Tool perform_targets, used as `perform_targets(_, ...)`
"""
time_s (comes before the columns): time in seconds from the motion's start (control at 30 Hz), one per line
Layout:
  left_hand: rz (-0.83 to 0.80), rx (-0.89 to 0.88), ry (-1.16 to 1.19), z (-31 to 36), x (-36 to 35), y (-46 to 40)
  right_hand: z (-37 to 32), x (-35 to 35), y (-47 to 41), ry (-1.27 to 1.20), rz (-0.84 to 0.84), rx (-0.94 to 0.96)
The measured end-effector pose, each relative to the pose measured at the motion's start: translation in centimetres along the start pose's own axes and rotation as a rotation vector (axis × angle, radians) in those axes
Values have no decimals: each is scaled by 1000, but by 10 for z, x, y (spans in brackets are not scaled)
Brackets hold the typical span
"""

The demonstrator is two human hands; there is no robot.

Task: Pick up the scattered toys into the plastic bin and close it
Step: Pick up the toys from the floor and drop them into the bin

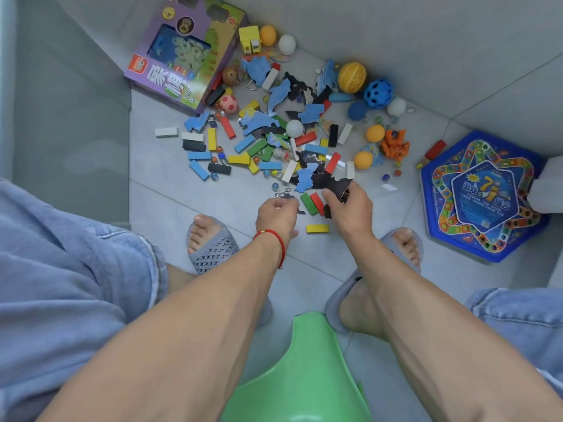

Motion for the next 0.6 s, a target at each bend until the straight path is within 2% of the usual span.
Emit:
perform_targets(0.1, -158, 49, 217, 1, -11, 6, -29, -26, 36, 62, -215, 123)
perform_targets(0.2, -168, 90, 387, -2, 1, 3, -62, -43, 66, 150, -350, 233)
perform_targets(0.33, -260, 114, 491, -1, 22, 0, -74, -41, 69, 66, -313, 304)
perform_targets(0.4, -323, 131, 547, 3, 23, 3, -72, -34, 54, 59, -203, 323)
perform_targets(0.5, -332, 124, 568, 8, 23, 1, -59, -24, 14, 228, -5, 330)
perform_targets(0.6, -324, 123, 604, 9, 24, -1, -43, -37, -26, 523, -81, 387)
Point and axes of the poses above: each hand's wrist, its own y-axis away from the middle knuckle, its own x-axis out of the back of the hand, z = x × y, the point moved 6 cm from there along -y, towards the middle knuckle, and after that the axes turned 7 degrees about -y, right-handed, at the moved point
